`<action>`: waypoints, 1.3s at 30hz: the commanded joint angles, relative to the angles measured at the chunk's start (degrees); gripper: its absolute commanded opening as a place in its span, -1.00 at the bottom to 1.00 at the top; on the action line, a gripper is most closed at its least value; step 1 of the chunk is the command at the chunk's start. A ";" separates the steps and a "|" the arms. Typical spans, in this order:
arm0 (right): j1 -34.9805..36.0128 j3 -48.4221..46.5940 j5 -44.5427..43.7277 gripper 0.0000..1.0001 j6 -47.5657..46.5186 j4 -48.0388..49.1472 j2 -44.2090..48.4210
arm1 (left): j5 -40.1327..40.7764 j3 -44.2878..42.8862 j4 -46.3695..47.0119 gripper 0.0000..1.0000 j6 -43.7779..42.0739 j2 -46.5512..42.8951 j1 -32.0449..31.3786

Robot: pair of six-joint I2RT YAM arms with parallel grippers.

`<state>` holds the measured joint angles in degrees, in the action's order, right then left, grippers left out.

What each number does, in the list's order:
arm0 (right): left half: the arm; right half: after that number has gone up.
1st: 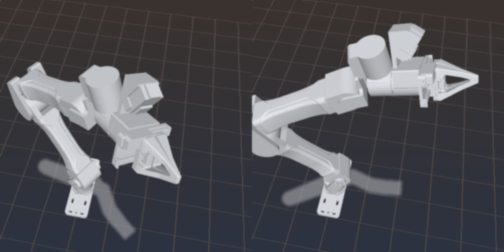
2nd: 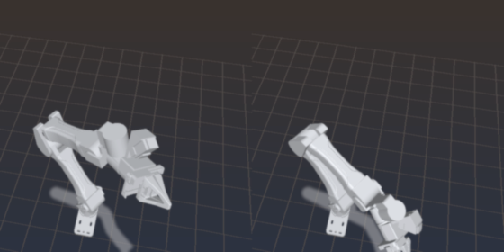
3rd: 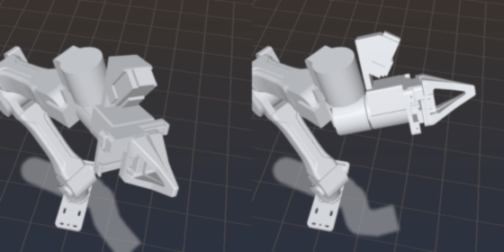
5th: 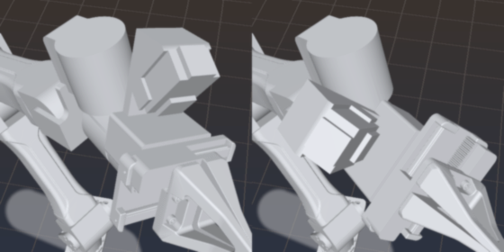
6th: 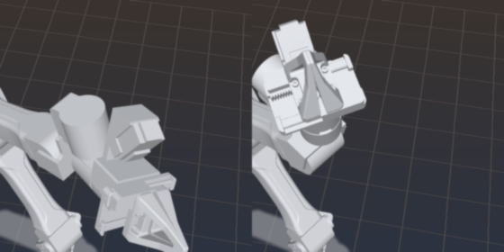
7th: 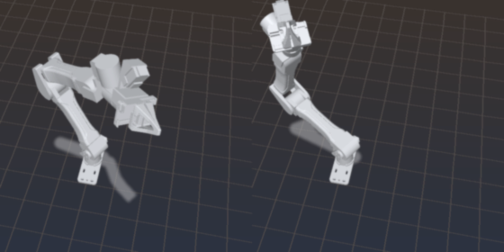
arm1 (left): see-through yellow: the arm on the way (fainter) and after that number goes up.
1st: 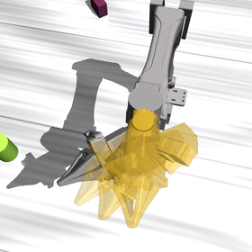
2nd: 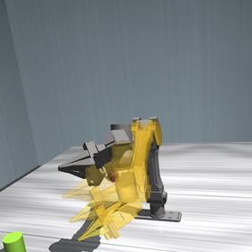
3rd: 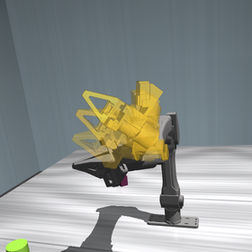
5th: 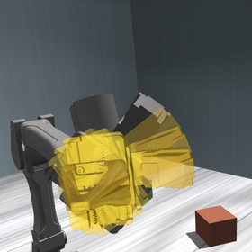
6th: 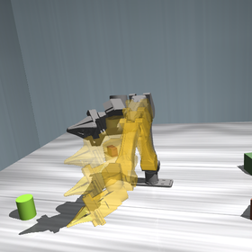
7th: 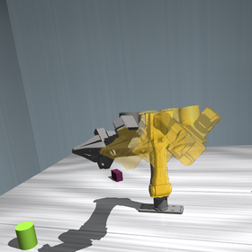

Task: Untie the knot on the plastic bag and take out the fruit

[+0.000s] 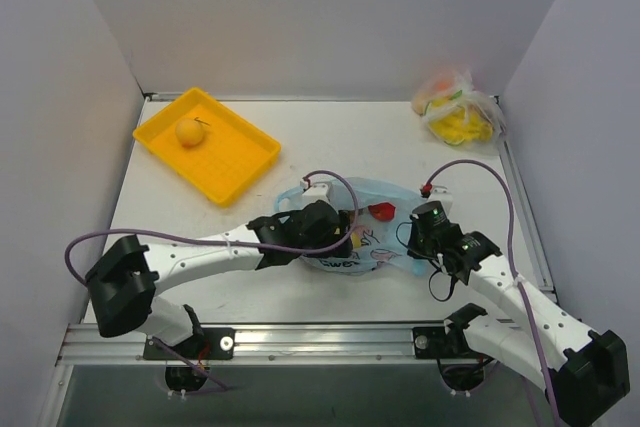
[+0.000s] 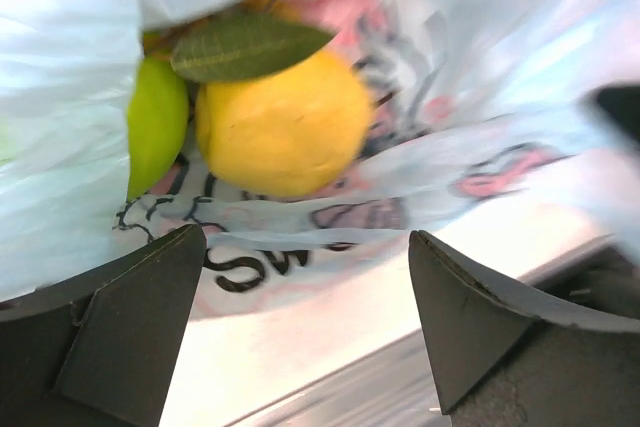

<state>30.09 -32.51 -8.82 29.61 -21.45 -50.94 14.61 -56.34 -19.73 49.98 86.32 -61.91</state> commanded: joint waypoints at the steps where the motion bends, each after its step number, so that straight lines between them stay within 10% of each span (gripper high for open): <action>1: -0.03 0.96 -2.60 -0.83 0.45 0.36 1.45 | 4.54 -0.53 0.40 0.89 7.76 -5.64 -0.14; 29: -0.20 3.86 0.29 -0.79 -0.43 1.59 3.04 | 12.55 -10.11 1.18 0.86 15.33 15.89 0.03; 39: -0.20 4.04 1.08 -0.79 -0.69 1.50 3.04 | 11.67 -10.11 4.34 0.23 8.57 12.47 -0.05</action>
<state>30.04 -28.60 -7.86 29.52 -19.92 -48.14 25.96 -64.60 -18.35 62.33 101.82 -62.11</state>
